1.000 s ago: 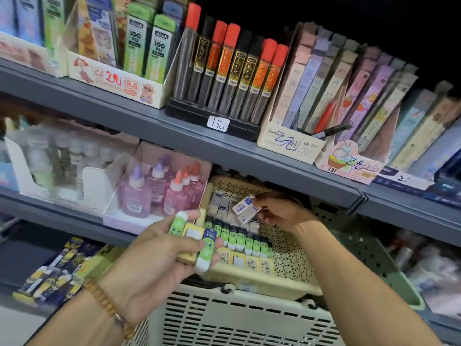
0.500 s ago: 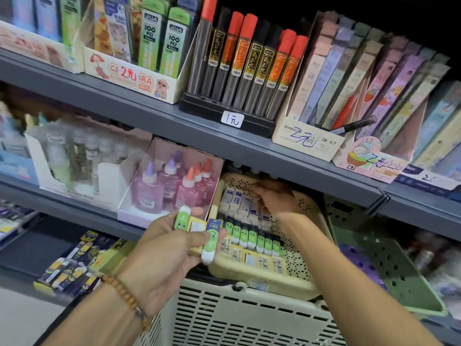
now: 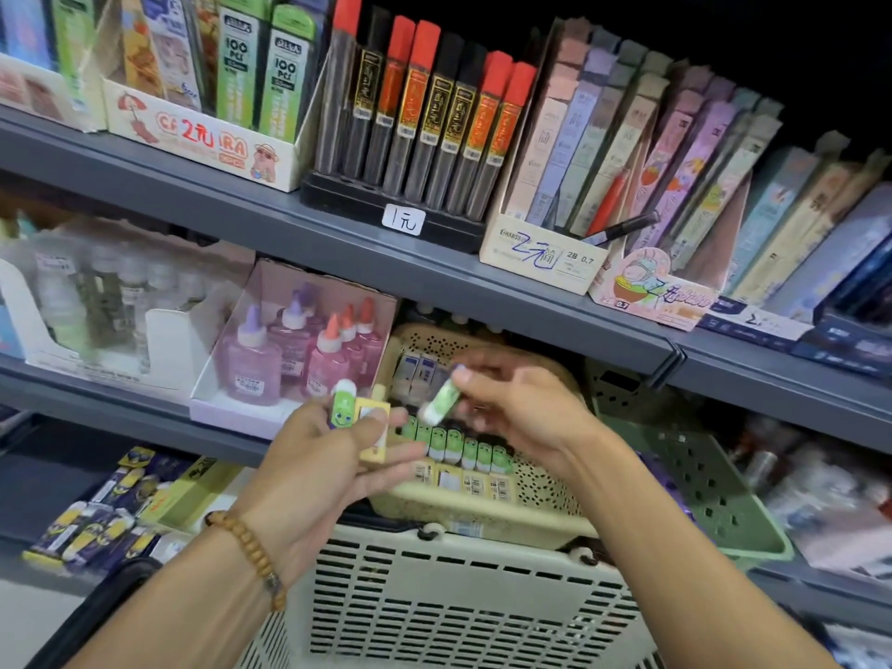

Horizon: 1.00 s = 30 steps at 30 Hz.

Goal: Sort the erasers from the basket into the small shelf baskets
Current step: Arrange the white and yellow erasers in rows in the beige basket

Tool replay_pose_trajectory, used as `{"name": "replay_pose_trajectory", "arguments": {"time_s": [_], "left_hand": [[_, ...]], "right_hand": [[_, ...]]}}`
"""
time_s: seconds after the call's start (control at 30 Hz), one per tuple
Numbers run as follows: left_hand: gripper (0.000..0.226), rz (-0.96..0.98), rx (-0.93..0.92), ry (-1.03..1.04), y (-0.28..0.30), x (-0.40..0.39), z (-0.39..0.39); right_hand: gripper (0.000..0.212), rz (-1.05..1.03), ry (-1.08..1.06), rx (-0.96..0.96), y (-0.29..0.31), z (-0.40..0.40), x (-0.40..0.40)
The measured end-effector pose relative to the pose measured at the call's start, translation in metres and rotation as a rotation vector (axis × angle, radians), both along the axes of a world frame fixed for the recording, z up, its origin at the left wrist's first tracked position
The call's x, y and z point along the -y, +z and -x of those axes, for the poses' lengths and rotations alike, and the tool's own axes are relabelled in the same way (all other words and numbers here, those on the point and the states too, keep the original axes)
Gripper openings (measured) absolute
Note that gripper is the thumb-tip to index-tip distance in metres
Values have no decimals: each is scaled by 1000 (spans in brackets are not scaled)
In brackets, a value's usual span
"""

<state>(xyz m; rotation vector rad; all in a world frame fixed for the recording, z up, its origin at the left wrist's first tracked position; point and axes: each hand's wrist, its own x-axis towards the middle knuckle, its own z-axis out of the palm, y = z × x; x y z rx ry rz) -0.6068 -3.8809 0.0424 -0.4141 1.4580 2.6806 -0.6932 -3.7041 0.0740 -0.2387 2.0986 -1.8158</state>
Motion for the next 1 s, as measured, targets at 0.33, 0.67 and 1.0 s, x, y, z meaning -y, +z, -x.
{"name": "replay_pose_trajectory", "arguments": {"time_s": [0.33,0.67,1.0], "left_hand": [[11,48,85,-45,9,-2,-3],[16,169,22,-185,3,-3,-2],[9,216,-41,-241,-1,-10,-3]], "right_hand": [[9,-598,-181,69,-47,38,-28],[26,-358,-70,-169,-15,-3,-6],[9,294,42,75,6,-14,8]]}}
